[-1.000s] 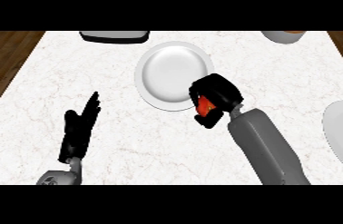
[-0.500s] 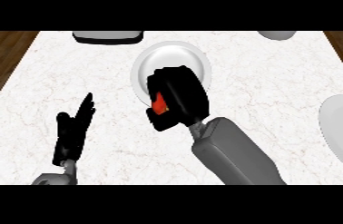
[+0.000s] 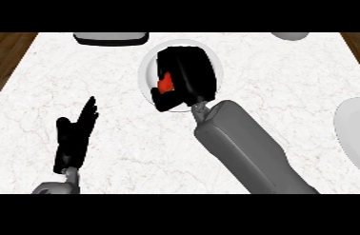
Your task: Pick the tomato from the plate and place it in the plate
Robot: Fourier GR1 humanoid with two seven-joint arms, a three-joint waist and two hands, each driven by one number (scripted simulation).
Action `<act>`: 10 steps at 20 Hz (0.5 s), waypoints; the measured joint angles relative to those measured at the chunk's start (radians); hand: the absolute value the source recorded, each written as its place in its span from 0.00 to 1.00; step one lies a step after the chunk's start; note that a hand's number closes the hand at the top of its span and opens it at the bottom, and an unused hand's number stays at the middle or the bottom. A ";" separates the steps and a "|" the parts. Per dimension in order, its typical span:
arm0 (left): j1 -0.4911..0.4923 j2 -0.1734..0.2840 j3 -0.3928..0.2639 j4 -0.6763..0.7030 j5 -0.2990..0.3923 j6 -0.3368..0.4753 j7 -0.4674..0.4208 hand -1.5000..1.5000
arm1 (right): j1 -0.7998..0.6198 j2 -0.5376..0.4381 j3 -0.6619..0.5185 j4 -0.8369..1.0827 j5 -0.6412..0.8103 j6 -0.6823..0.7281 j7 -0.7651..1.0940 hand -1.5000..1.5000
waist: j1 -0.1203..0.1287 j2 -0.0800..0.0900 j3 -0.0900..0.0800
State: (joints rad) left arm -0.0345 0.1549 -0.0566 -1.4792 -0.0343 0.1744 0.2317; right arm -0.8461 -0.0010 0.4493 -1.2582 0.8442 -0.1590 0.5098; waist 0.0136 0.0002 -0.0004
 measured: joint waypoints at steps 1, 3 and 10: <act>0.005 -0.003 0.002 -0.002 0.000 0.000 0.000 0.50 | 0.001 0.000 -0.016 0.016 0.003 0.002 -0.011 1.00 | -0.001 0.000 0.000; 0.005 -0.011 0.001 0.010 -0.008 0.005 -0.015 0.50 | -0.018 -0.006 -0.058 0.085 -0.002 -0.002 -0.058 1.00 | -0.002 0.001 0.000; -0.005 -0.016 0.000 -0.006 -0.021 0.001 0.006 0.50 | -0.070 -0.017 -0.152 0.322 -0.004 -0.008 -0.184 1.00 | 0.001 0.004 0.000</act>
State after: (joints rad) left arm -0.0391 0.1385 -0.0570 -1.4851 -0.0556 0.1752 0.2372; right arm -0.9166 -0.0184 0.2974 -0.9361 0.8406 -0.1667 0.3254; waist 0.0150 0.0037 -0.0001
